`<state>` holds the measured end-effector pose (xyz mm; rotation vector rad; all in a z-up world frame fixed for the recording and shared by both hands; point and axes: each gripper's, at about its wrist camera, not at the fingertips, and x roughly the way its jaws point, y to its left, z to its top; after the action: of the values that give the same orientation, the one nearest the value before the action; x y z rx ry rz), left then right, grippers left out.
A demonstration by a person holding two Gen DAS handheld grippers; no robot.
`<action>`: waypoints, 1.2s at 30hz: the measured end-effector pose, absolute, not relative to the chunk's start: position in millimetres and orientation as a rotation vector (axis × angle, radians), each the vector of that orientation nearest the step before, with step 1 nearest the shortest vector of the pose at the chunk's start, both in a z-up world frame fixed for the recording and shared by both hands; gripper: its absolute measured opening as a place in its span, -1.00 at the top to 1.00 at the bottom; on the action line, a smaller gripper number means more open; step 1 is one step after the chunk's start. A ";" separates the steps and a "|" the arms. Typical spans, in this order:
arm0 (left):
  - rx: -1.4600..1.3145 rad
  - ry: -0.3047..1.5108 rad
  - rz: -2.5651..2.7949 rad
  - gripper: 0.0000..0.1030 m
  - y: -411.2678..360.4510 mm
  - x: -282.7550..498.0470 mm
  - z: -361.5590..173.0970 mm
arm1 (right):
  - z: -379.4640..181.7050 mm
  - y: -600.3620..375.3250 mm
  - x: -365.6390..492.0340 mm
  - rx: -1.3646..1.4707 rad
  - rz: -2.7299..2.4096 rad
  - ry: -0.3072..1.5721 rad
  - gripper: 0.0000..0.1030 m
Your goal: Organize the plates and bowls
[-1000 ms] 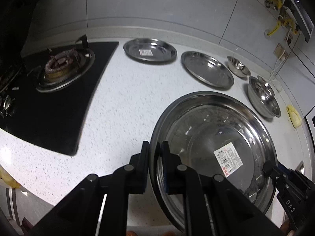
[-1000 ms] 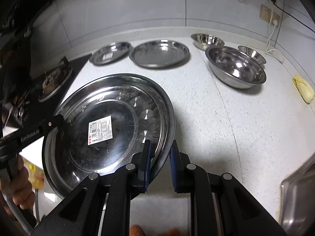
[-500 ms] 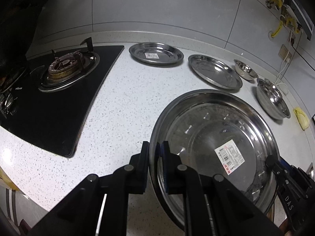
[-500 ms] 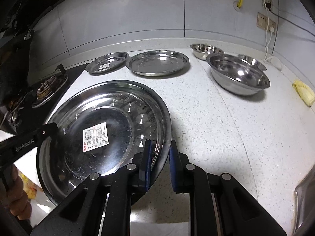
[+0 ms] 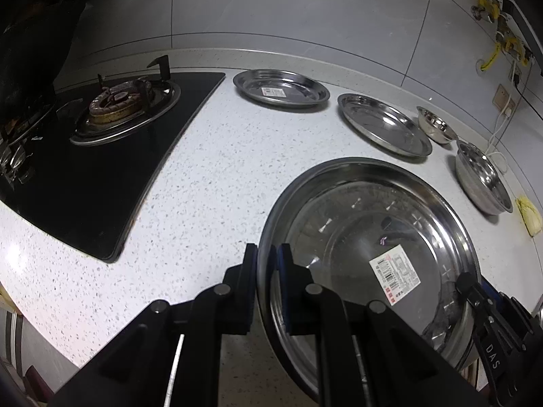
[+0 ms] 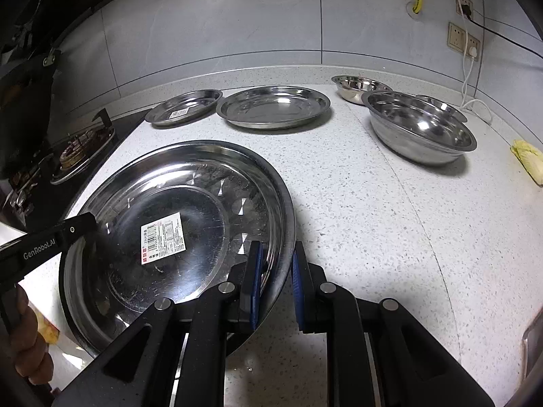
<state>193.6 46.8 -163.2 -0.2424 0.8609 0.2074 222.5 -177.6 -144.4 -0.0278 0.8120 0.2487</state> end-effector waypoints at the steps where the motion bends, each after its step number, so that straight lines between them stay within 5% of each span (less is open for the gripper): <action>1: -0.241 0.862 0.210 0.79 46.5 193.4 -163.8 | -145.4 -177.5 223.0 -0.028 0.251 0.814 0.71; 36: -0.166 0.852 0.176 0.80 44.0 202.3 -175.2 | -156.7 -175.5 233.0 -0.021 0.243 0.821 0.71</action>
<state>202.3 44.0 -175.2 -0.1657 0.8515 0.1756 233.0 -175.5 -156.7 -0.0207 0.8214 0.2432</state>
